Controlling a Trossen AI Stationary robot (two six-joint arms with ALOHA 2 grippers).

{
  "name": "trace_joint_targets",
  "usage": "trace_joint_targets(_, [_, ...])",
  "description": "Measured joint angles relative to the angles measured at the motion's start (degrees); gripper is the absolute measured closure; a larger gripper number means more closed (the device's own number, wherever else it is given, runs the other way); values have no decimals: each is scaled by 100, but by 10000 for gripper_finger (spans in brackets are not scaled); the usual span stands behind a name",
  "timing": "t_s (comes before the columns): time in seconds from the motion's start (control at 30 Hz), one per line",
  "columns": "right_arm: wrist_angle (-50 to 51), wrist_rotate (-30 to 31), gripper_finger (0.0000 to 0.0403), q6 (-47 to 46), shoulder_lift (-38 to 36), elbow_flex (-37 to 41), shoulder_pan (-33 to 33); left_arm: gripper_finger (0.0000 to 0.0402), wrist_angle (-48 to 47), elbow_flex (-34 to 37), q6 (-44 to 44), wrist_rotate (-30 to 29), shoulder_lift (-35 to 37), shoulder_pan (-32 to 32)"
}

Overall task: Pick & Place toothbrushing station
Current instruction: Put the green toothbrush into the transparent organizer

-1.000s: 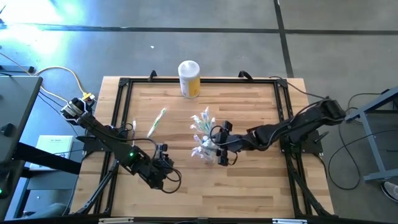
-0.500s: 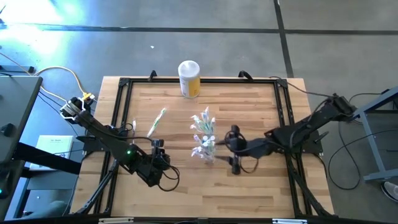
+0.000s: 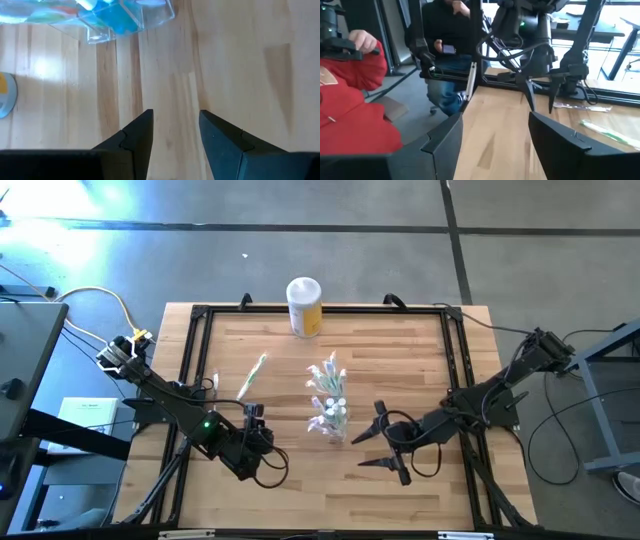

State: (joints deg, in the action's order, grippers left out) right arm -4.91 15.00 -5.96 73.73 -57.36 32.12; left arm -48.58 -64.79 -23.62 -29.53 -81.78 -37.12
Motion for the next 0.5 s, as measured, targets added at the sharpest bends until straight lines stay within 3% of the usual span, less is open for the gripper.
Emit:
trace_joint_targets(0.2, [178, 8, 183, -273, 31, 7, -227, 249, -1059, -126, 270, 168, -3, 27])
trace_joint_targets(0.4, [342, 1, 183, -644, 74, 13, -416, 249, -2970, -505, -1258, -131, 106, 566])
trace_joint_targets(0.5, [397, 2, 183, -802, 74, 11, -487, 249, -3510, -459, -1617, 227, 278, 1199])
